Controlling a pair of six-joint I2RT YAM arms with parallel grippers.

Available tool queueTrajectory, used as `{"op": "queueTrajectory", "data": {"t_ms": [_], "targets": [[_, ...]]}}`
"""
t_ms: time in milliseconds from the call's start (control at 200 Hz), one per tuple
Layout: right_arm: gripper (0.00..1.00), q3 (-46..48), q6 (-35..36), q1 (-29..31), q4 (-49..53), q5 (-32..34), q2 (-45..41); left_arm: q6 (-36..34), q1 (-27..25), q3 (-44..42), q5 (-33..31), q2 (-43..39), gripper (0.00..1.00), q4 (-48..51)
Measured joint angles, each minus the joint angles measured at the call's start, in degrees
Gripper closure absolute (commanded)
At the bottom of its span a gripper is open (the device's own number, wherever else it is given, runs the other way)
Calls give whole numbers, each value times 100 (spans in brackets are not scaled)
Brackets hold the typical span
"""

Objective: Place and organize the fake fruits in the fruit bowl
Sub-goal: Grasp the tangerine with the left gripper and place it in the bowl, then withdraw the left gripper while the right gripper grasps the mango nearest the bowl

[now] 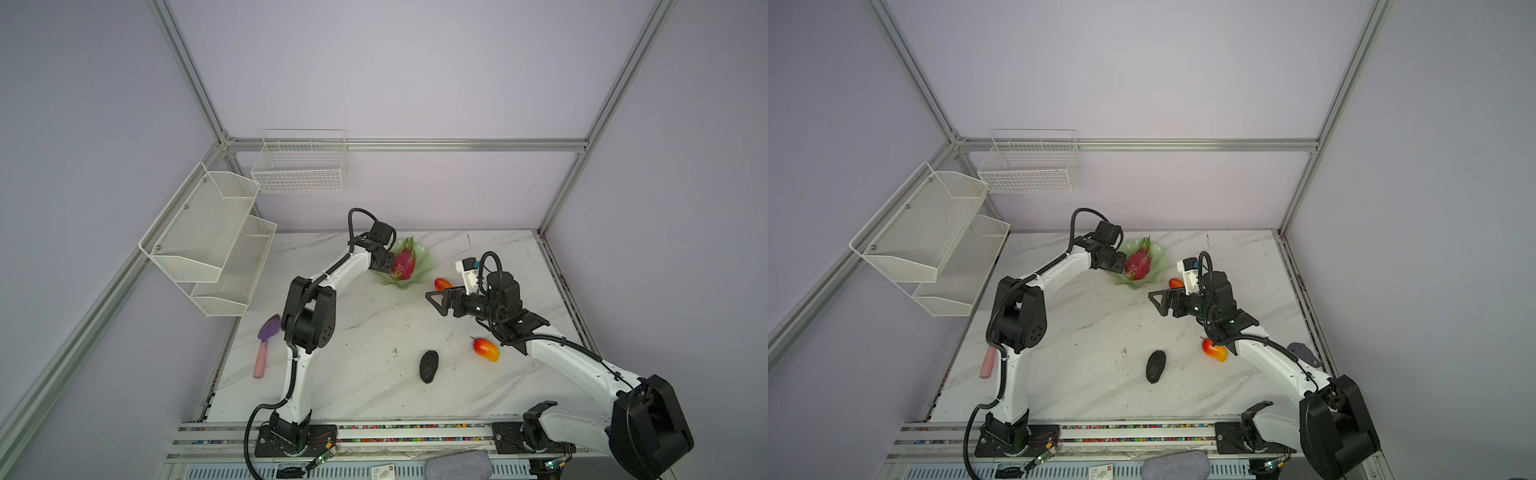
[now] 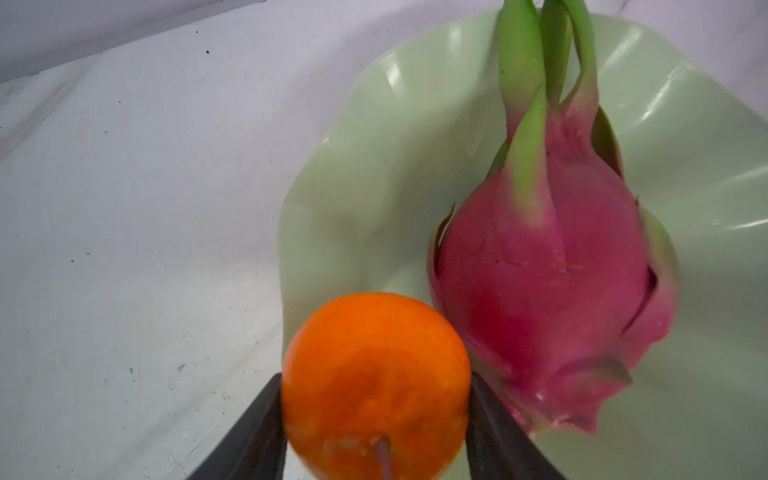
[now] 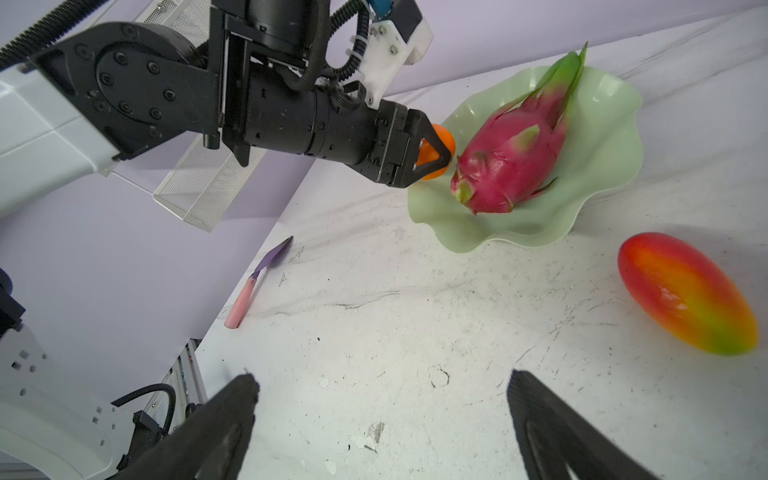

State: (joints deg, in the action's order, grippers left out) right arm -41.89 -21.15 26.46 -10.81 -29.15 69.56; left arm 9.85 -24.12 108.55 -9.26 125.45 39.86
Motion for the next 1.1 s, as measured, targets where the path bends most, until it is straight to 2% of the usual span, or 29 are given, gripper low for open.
{"op": "queueTrajectory", "data": {"t_ms": [160, 345, 630, 785, 900, 1100], "targets": [[3, 0, 2, -17, 44, 70, -2, -39, 0, 0, 7, 101, 38, -33], [3, 0, 4, -24, 125, 129, -68, -74, 0, 0, 7, 142, 26, -105], [3, 0, -9, -87, 151, 151, -105, -179, 0, 20, 9, 142, 20, -138], [3, 0, -125, -247, 291, 472, -85, -203, 0, 20, 168, 39, 16, -144], [3, 0, -201, -472, 385, 767, 31, -208, -4, -61, 315, -358, 13, -249], [3, -212, -70, -586, 761, 1403, 595, -208, -22, -1043, 787, -1878, 11, -793]]}}
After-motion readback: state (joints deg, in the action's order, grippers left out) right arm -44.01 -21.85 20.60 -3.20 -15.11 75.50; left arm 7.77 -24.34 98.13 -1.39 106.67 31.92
